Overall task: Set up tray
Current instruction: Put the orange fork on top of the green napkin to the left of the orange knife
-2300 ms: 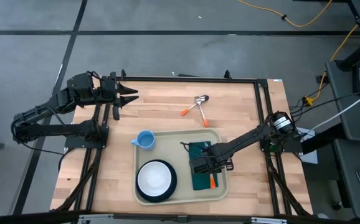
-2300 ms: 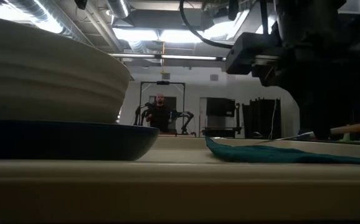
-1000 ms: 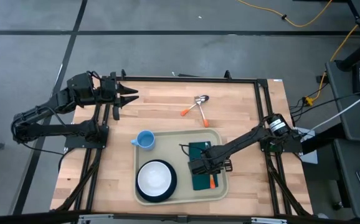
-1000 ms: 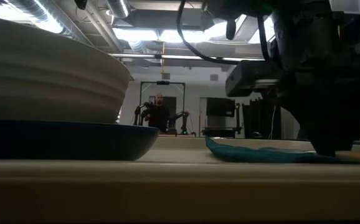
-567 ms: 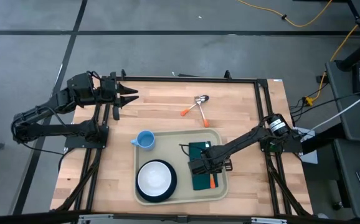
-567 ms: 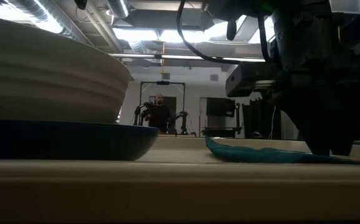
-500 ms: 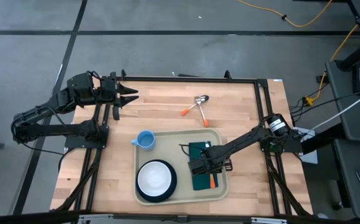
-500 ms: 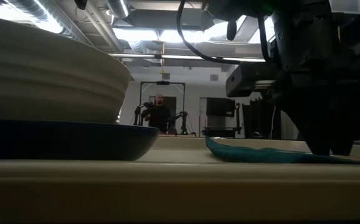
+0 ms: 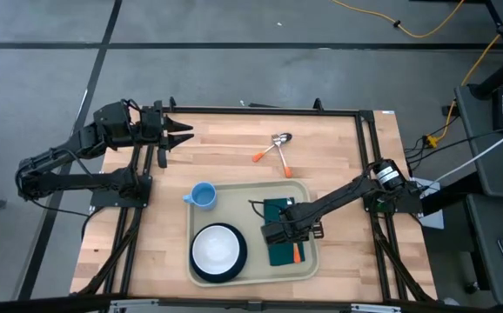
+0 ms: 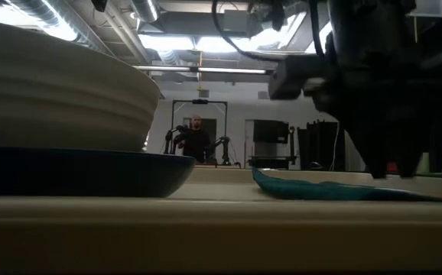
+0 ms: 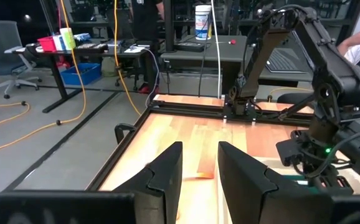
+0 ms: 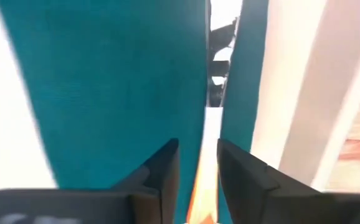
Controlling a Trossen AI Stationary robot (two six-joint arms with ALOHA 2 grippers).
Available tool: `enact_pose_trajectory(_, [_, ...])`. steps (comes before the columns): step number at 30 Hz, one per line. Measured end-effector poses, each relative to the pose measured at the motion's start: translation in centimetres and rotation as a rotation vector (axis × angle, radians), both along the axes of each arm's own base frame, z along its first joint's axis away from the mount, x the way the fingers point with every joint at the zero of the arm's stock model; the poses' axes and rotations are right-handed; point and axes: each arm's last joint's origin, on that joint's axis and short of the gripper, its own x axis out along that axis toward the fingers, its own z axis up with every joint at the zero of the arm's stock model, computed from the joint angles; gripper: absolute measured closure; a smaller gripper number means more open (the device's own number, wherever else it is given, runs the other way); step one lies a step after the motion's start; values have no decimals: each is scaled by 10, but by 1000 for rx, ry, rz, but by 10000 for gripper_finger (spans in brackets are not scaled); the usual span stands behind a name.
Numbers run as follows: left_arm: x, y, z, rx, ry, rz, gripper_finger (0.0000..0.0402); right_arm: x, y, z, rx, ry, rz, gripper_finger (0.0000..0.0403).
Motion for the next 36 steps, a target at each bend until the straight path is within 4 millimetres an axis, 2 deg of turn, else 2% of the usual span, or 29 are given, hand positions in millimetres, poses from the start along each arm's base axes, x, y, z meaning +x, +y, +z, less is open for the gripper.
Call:
enact_pose_trajectory(7, [0, 0, 0, 1, 0, 4, 304, 8, 2, 30, -48, -18, 8, 270])
enact_pose_trajectory(11, [0, 0, 0, 1, 0, 7, 304, 17, -3, 57, -139, -79, 2, 261])
enact_pose_trajectory(16, [0, 0, 0, 1, 0, 7, 304, 27, -21, 99, -242, -150, -7, 235])
enact_pose_trajectory(21, [0, 0, 0, 1, 0, 7, 304, 32, -51, 138, -367, -186, 16, 192])
enact_pose_trajectory(25, [-2, -1, 1, 1, -9, -14, 304, 31, -82, 160, -423, -152, 54, 163])
enact_pose_trajectory(30, [-9, -4, 4, 14, -42, -17, 304, 37, -120, 172, -447, -176, 110, 146])
enact_pose_trajectory(36, [-25, -10, 10, 37, -99, -16, 304, 38, -163, 170, -450, -128, 170, 146])
